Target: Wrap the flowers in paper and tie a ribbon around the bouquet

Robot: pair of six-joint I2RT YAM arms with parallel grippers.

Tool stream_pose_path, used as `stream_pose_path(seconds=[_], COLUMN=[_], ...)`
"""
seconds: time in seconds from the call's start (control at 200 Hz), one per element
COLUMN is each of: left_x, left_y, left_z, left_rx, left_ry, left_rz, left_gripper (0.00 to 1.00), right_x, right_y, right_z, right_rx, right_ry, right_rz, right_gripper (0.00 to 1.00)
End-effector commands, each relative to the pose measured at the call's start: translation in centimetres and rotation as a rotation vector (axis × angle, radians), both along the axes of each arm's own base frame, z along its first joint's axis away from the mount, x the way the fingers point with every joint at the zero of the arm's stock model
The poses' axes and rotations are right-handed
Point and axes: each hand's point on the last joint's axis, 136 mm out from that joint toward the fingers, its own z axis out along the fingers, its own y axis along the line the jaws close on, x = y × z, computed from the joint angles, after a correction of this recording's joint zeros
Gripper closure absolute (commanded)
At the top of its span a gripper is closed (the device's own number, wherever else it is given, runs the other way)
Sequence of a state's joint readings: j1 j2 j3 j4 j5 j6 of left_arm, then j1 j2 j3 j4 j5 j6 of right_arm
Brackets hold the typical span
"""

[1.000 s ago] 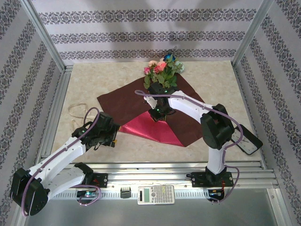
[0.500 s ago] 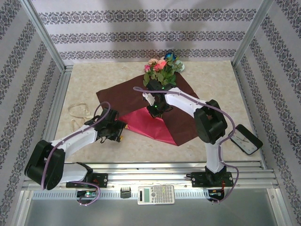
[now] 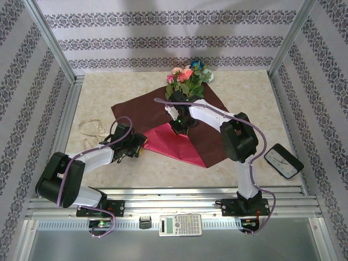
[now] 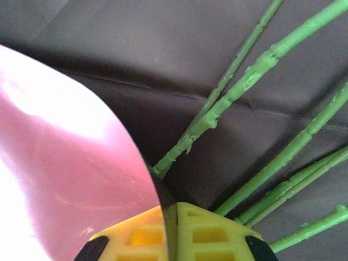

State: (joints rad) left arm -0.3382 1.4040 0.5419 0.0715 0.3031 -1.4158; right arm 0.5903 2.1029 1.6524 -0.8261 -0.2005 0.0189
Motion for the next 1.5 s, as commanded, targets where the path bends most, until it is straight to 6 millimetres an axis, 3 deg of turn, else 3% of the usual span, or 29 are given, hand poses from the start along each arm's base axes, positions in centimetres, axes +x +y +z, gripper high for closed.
stream_pose_path(seconds=[0.0, 0.28, 0.475, 0.664, 0.819, 0.934, 1.024, 1.109, 1.169, 1.314, 1.494], left_x=[1.5, 1.4, 1.3, 1.2, 2.0, 2.7, 2.6, 2.0, 1.5, 0.2, -0.9], left_y=[0.6, 0.9, 1.4, 1.3, 1.2, 1.0, 0.9, 0.9, 0.8, -0.3, -1.7], left_z=[0.7, -0.3, 0.1, -1.0, -1.4, -1.3, -1.3, -1.2, -1.2, -1.1, -0.7], left_rx=[0.029, 0.051, 0.08, 0.087, 0.08, 0.07, 0.062, 0.059, 0.046, -0.001, -0.062], left_ry=[-0.099, -0.096, -0.125, -0.109, -0.125, -0.149, -0.146, -0.134, -0.115, -0.063, -0.031], left_rz=[-0.004, -0.007, -0.009, -0.024, -0.014, -0.01, -0.007, -0.016, -0.019, -0.029, -0.005], left_gripper=[0.47, 0.51, 0.49, 0.53, 0.64, 0.82, 0.94, 0.98, 1.0, 1.0, 1.0], right_x=[0.4, 0.8, 1.0, 1.1, 1.0, 0.9, 0.8, 1.0, 1.3, 1.6, -0.9], right_y=[0.0, -0.3, -0.4, -0.5, -0.4, -0.4, -0.4, -0.4, -0.8, -2.9, -7.4], right_z=[-0.4, -1.1, -1.6, -2.0, -2.1, -2.1, -2.1, -1.3, -0.1, 4.3, 7.7], right_rx=[0.013, 0.017, 0.018, 0.026, 0.033, 0.036, 0.038, 0.053, 0.075, 0.148, 0.238], right_ry=[0.025, 0.049, 0.062, 0.077, 0.086, 0.091, 0.093, 0.083, 0.071, 0.025, 0.071], right_rz=[-0.013, -0.034, -0.043, -0.048, -0.05, -0.054, -0.057, -0.083, -0.126, -0.298, -0.632], right_gripper=[1.0, 1.0, 1.0, 1.0, 1.0, 1.0, 1.0, 1.0, 0.9, 0.55, 0.49])
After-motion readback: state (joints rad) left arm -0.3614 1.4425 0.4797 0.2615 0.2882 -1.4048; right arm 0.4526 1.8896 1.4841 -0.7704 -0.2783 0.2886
